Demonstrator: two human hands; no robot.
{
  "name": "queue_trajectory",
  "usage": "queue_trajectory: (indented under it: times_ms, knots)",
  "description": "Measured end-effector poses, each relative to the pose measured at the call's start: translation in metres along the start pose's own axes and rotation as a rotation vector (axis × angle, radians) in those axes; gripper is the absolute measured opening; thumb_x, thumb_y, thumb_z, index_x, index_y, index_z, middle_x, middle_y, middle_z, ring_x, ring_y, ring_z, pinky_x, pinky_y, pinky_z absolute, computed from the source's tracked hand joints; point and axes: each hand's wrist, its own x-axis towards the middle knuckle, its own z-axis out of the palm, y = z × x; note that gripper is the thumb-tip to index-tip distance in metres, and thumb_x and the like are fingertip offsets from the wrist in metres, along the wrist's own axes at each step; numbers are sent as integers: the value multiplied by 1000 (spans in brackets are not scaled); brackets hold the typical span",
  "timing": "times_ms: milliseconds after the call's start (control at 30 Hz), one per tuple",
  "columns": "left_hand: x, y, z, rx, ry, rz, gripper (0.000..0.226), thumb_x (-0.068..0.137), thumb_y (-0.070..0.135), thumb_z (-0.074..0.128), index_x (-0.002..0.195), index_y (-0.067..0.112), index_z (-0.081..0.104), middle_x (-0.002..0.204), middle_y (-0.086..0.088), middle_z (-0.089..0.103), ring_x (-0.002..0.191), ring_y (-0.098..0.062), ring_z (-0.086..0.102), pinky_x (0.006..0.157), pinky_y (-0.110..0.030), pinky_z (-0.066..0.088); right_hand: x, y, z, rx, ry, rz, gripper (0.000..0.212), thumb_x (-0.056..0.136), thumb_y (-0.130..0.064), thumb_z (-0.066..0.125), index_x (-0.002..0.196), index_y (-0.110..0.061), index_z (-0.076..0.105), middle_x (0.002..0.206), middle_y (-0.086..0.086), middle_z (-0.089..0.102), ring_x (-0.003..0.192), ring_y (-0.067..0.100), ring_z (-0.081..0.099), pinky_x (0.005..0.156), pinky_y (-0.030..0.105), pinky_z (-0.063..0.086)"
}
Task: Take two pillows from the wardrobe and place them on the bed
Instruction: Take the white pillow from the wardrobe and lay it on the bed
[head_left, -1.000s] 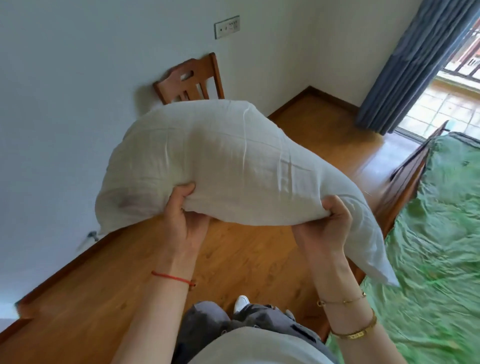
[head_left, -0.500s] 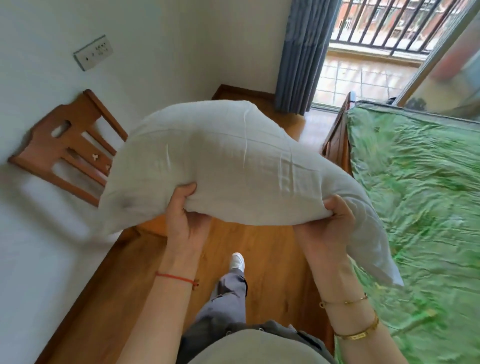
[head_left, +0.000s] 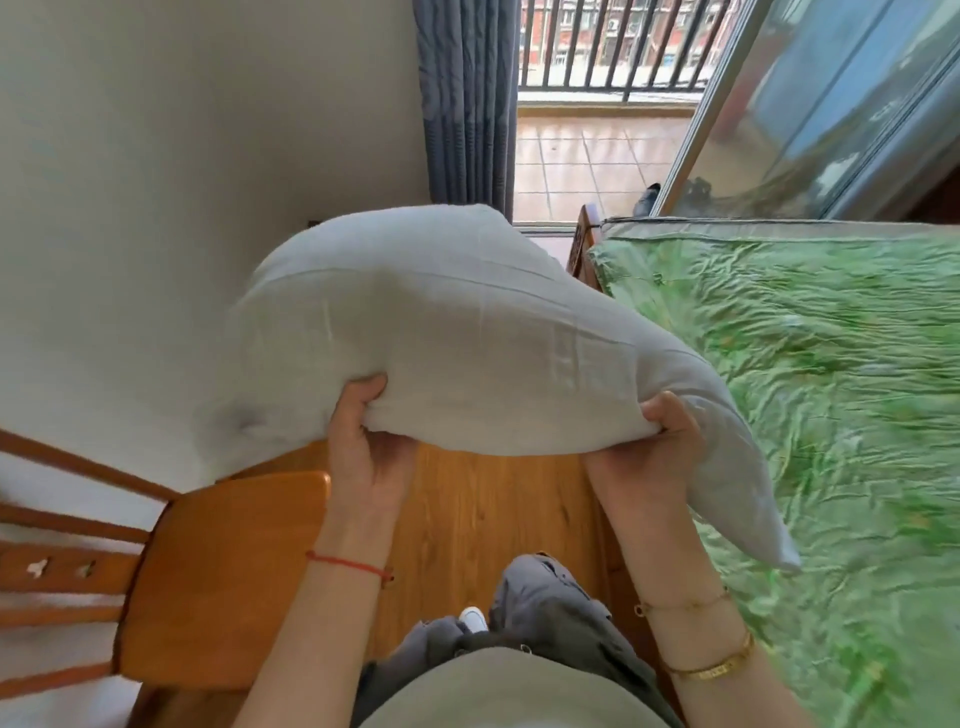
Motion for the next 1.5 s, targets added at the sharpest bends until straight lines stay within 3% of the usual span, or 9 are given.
queue_trajectory:
  times_ms: [167,267,367,600,733,833,1000,1367,1500]
  knots:
    - [83,-23,33,17,-46,-85,37,93,1,46,106,12,79,116,-10,73,114,-28,66,110,-49,45,73,-15,9,25,-6,-62,43,55,-8,48,88,-5,75,98,8,72,96,27,71,87,33,56]
    - [136,-42,55,8,-77,-108,37,92,1,46,119,8,70,118,-11,71,114,-27,66,110,-48,44,124,-27,19,31,20,-90,38,57,-8,45,82,-7,74,92,8,72,89,25,72,83,31,57]
    - [192,-61,82,16,-108,-102,42,91,2,47,130,7,62,123,-11,68,117,-27,64,108,-46,48,182,-44,33,52,84,-124,31,58,-6,43,84,-10,59,93,7,66,90,25,68,87,32,53]
    - [316,-96,157,39,-154,-114,41,92,4,48,130,9,64,128,-11,67,124,-30,61,108,-48,47,312,-88,73,28,39,-137,46,60,-6,41,100,-4,62,106,11,63,110,32,58,108,40,39]
    - [377,-111,191,39,-171,-116,40,91,4,49,128,8,65,123,-11,69,117,-27,66,102,-45,52,377,-105,90,10,-1,-129,51,60,-9,43,106,-4,64,110,12,63,112,33,57,110,41,36]
    - [420,-120,211,47,-183,-117,36,92,4,49,120,10,71,120,-10,71,113,-25,68,98,-43,55,420,-112,100,-7,-20,-168,48,59,-9,45,103,-5,65,108,12,64,106,31,61,99,39,44]
    - [507,-135,242,81,-232,-159,34,91,6,49,105,14,78,113,-7,73,108,-24,68,101,-42,51,504,-118,119,13,-54,-165,47,62,-10,42,94,-8,76,98,8,73,93,26,72,82,32,58]
    - [711,-140,325,131,-369,-276,37,92,5,46,110,15,77,118,-9,71,117,-28,64,113,-48,42,683,-113,188,55,-13,-338,46,62,-11,40,89,-7,77,97,10,69,96,29,65,87,36,50]
    - [771,-152,352,194,-389,-337,38,93,3,44,109,14,77,119,-10,69,121,-30,59,118,-53,33,731,-117,201,123,19,-387,47,65,-9,37,90,-7,77,97,9,70,94,28,69,86,32,55]
